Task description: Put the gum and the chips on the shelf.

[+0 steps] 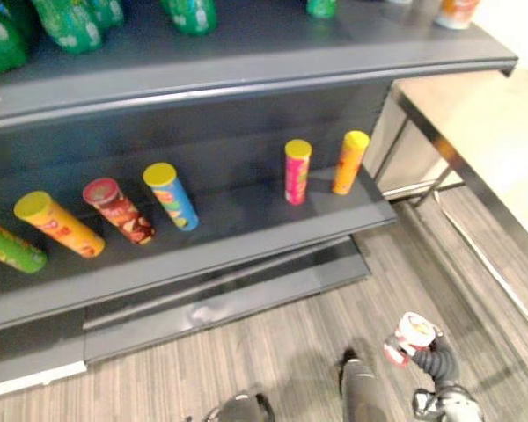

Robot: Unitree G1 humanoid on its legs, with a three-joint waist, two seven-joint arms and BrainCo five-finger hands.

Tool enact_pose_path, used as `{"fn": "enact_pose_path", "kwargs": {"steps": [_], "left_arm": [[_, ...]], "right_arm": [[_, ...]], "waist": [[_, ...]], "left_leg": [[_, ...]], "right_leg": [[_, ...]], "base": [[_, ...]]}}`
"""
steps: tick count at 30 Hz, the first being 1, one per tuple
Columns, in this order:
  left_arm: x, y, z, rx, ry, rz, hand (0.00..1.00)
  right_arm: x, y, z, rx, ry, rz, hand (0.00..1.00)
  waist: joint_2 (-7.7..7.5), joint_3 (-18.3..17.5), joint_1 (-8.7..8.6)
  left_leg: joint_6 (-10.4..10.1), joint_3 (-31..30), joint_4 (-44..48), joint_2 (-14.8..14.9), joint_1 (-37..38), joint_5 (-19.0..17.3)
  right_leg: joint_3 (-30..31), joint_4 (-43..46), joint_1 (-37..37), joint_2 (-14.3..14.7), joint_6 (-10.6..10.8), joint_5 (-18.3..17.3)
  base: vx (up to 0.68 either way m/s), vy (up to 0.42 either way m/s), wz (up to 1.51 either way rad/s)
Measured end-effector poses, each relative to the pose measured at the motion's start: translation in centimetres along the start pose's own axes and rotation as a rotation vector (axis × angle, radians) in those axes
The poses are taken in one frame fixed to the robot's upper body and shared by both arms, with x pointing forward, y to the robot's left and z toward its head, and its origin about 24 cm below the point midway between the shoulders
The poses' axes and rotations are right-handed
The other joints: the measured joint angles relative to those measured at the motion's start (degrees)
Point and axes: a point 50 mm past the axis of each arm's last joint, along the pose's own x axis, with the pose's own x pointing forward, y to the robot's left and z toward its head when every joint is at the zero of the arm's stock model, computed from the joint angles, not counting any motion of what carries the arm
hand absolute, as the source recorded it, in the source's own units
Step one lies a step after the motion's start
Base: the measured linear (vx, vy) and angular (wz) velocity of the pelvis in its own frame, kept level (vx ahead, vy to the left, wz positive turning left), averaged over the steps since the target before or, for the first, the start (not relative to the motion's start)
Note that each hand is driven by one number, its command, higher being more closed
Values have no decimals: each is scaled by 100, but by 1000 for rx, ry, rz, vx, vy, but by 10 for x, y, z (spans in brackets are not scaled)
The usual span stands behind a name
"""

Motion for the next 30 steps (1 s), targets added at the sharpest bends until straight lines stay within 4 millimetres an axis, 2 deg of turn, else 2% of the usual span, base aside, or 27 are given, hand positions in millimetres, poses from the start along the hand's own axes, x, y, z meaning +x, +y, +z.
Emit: {"fn": "enact_pose_path", "kwargs": {"steps": [2,4,6,9,11,12,14,15,16,17,19,20,22,24,25,27,28,30], "left_arm": [[1,-8,3,-12,-9,-20,0],[1,-8,4,-25,-8,-19,0],[1,-7,3,-38,-4,-12,0],[-1,-6,-2,-67,10,-6,0],[-3,-3,-9,-89,28,-2,0],[-3,-2,-11,-93,32,1,0],[-4,1,-15,-98,49,5,0],[-4,2,-16,-99,53,7,0],[-4,4,-16,-102,53,11,0],[-4,4,-15,-103,52,11,0],[-3,5,-15,-109,49,10,0],[-3,5,-14,-110,47,8,0],[-3,6,-14,-115,46,3,0],[-3,6,-14,-113,47,-2,0],[-3,6,-14,-105,46,-5,0],[-3,7,-14,-88,45,-6,0],[-3,8,-15,-82,47,-11,0],[-4,9,-16,-80,49,-13,0]], "right_arm": [[5,-1,9,3,-45,-7,100],[13,-6,19,2,-95,-30,100],[17,-15,28,-6,-137,-69,100],[22,-41,42,-29,-201,-194,100],[17,-65,51,-55,-236,-316,100],[16,-71,54,-62,-248,-345,100],[6,-104,79,-109,-353,-523,100],[4,-111,86,-122,-385,-564,100],[0,-125,104,-149,-466,-642,100],[-1,-130,113,-160,-508,-672,100],[-5,-148,149,-195,-683,-770,100],[-6,-152,158,-197,-728,-785,100],[-6,-157,192,-211,-896,-787,100],[-4,-156,213,-226,-991,-748,100],[1,-152,227,-243,-1043,-701,100],[10,-145,240,-243,-1087,-615,100],[20,-137,252,-269,-1109,-535,100],[31,-129,263,-291,-1124,-453,100]], "waist": [[128,33,11],[105,57,30],[93,40,25],[81,-10,27],[38,-165,23],[21,-199,16],[-23,-392,10],[-43,-454,11],[-77,-558,13],[-98,-590,13],[-140,-711,7],[-153,-736,6],[-180,-797,12],[-200,-912,22],[-208,-931,26],[-222,-949,33],[-231,-1010,48],[-242,-1040,55]], "left_leg": [[-151,-292,-111,97,-41,89],[-313,-511,-517,137,100,331],[-376,-608,-841,134,243,500],[-452,-648,-1332,187,397,724],[-518,-627,-1644,218,497,857],[-528,-621,-1712,215,540,883],[-567,-585,-2024,207,761,978],[-566,-559,-2082,200,801,1000],[-564,-522,-2182,181,855,1041],[-572,-503,-2250,166,901,1072],[-567,-486,-2451,118,1013,1147],[-556,-487,-2472,103,1017,1156],[-539,-493,-2570,57,1099,1185],[-526,-513,-2665,11,1116,1244],[-522,-526,-2701,0,1147,1267],[-522,-528,-2764,-11,1218,1293],[-519,-551,-2802,-19,1220,1320],[-513,-602,-2879,-34,1226,1378]], "right_leg": [[-273,-58,87,93,-74,-74],[-473,-84,217,165,-178,-138],[-526,-277,395,199,-182,-138],[-581,-772,656,322,-282,-55],[-593,-1070,746,420,-348,68],[-595,-1121,779,431,-359,86],[-593,-1330,947,461,-380,129],[-584,-1356,955,463,-379,131],[-572,-1388,960,459,-377,133],[-564,-1412,977,456,-379,143],[-538,-1568,1059,458,-386,237],[-539,-1586,1065,452,-379,244],[-535,-1673,1156,417,-358,284],[-550,-1687,1156,379,-355,286],[-557,-1687,1179,367,-345,292],[-557,-1690,1231,364,-345,292],[-564,-1692,1232,362,-345,292],[-589,-1693,1232,352,-345,293]], "base": [[151,-177,60],[108,-194,48],[72,-143,36],[64,-112,9],[88,-53,-6],[105,-35,-5],[95,-20,-4],[104,-8,-6],[64,-1,-8],[93,6,-5],[56,14,-3],[0,0,0],[10,24,5],[13,21,9],[17,15,9],[-11,6,4],[-30,-4,7],[-24,-12,11]]}}
